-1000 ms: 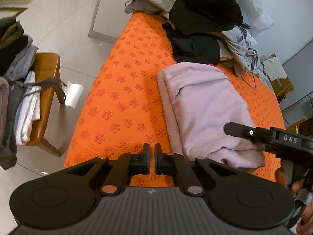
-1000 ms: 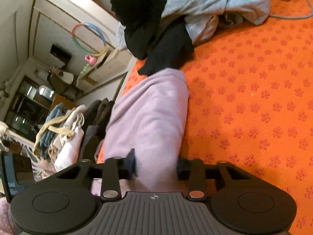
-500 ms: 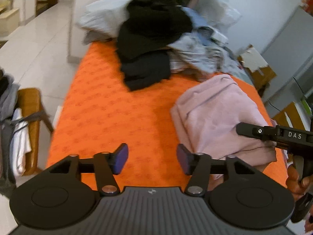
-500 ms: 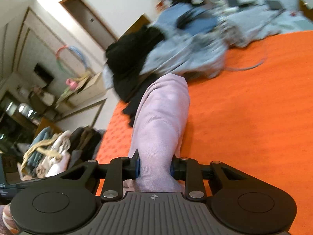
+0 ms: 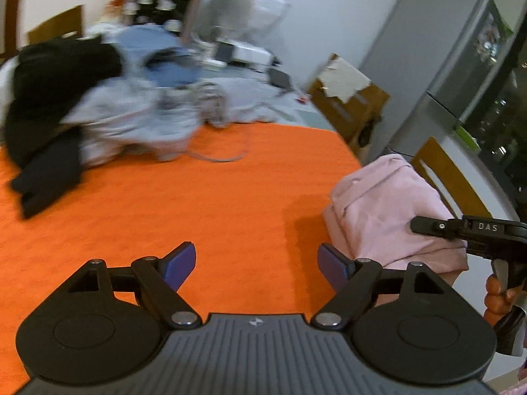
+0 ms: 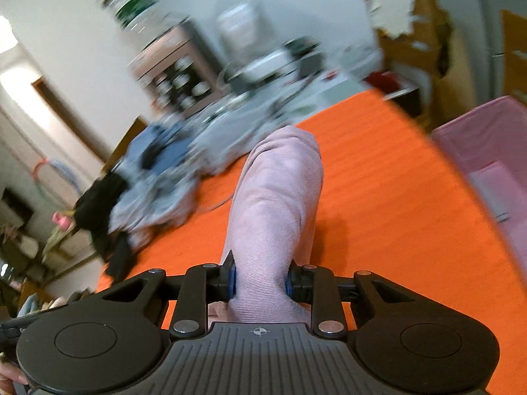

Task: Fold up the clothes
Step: 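Carry the folded pink garment with the right tool to the pink bin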

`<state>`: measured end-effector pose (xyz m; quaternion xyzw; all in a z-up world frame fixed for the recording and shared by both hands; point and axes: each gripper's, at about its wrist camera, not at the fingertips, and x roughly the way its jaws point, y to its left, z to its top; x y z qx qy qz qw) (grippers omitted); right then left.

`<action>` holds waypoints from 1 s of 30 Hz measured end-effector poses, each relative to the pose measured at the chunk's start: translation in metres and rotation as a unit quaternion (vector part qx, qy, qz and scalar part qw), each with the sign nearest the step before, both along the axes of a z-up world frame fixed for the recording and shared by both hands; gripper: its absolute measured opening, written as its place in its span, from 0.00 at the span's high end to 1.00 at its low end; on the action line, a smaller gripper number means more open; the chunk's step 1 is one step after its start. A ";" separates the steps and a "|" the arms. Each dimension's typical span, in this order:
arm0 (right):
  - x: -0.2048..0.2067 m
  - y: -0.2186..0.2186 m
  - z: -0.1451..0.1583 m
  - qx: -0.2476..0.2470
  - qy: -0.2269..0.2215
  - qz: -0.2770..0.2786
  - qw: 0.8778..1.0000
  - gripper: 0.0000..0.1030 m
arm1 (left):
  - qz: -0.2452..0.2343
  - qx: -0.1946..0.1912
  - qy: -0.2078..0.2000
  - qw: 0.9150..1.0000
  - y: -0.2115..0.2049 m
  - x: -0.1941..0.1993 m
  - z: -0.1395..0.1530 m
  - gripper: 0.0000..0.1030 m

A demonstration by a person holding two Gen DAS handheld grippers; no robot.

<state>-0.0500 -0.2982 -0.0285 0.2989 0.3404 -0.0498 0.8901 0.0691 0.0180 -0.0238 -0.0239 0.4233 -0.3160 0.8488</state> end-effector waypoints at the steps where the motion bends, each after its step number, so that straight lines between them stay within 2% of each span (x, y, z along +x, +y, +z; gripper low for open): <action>1: -0.009 -0.021 0.001 -0.001 -0.001 -0.009 1.000 0.72 | -0.003 0.000 0.004 1.000 -0.019 -0.002 -0.001 0.16; 9: -0.062 -0.175 0.003 -0.032 0.019 -0.054 0.998 0.72 | -0.004 -0.001 0.039 0.999 -0.160 -0.019 -0.009 0.16; 16: -0.078 -0.294 -0.027 -0.057 0.054 -0.083 0.994 0.72 | -0.011 -0.001 0.014 1.000 -0.249 -0.037 0.002 0.15; 23: -0.055 -0.362 -0.102 -0.088 0.108 -0.058 0.989 0.73 | -0.023 0.014 0.015 1.000 -0.302 -0.048 -0.004 0.15; 30: 0.002 -0.407 -0.194 -0.100 0.139 -0.032 0.985 0.73 | -0.056 0.033 0.018 0.998 -0.339 -0.054 -0.026 0.15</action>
